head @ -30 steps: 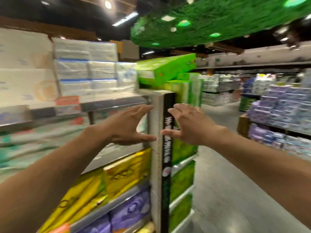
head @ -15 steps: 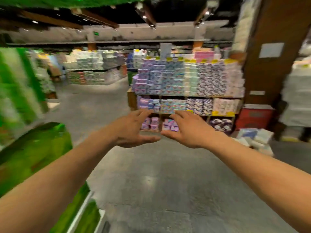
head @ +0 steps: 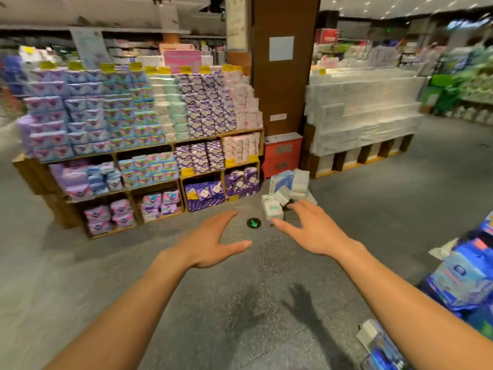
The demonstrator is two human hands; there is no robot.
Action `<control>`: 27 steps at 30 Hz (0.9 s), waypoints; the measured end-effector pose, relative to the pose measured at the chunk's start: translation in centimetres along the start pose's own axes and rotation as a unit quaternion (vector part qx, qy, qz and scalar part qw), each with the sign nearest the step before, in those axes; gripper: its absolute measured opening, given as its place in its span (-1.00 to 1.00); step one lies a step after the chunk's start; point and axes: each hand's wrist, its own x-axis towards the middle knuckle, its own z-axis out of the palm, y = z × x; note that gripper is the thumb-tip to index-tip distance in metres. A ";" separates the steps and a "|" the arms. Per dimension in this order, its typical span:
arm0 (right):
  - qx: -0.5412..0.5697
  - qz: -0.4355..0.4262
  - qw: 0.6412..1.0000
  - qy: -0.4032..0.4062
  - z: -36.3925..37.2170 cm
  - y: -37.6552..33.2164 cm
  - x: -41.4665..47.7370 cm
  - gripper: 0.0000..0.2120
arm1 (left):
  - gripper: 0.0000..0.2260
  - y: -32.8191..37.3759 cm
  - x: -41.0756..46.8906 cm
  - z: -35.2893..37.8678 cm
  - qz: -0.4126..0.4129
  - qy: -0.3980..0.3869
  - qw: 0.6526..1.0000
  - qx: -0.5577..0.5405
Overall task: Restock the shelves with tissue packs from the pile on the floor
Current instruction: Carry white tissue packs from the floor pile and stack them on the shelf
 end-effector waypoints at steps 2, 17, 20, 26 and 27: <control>0.009 0.037 0.999 -0.011 0.2 3.5 5.5 -0.23 | -0.15 -1.6 6.8 0.3 -0.004 -0.012 1.000 -0.010; 0.055 0.142 0.987 -0.050 4.4 22.3 49.1 -0.23 | -0.14 -15.2 57.2 1.2 0.013 -0.109 0.994 -0.001; 0.113 0.200 0.973 -0.024 5.7 26.6 58.4 -0.15 | -0.18 -16.9 69.8 1.0 0.040 -0.131 0.990 0.016; 0.170 0.296 0.940 -0.025 5.9 36.3 74.0 -0.36 | -0.09 -17.0 92.6 1.3 0.091 -0.183 0.977 0.053; 0.170 0.312 0.934 -0.024 5.8 37.9 76.4 -0.44 | -0.13 -16.8 96.1 1.7 0.101 -0.196 0.974 0.056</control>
